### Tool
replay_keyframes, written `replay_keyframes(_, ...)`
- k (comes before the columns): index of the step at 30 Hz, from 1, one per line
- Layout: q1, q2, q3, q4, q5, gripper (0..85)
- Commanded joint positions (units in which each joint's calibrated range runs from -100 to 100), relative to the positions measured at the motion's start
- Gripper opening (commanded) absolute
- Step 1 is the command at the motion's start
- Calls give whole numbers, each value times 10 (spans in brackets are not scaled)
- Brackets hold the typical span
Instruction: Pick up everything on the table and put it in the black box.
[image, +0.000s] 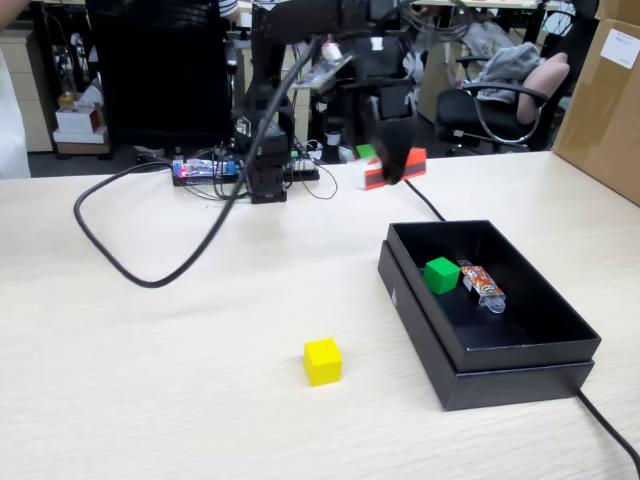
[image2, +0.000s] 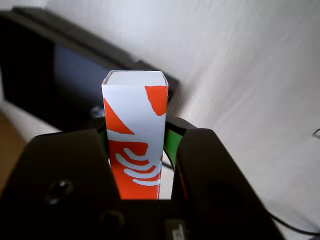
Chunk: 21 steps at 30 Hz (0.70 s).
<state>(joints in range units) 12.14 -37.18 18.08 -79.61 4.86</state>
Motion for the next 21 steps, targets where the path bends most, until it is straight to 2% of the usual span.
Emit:
replay_keyframes(1, 32, 59, 138, -6, 22, 8)
replay_keyframes(10, 5, 440, 377, -6, 26, 8)
replay_keyframes(21, -10, 523, 339, -3, 26, 9)
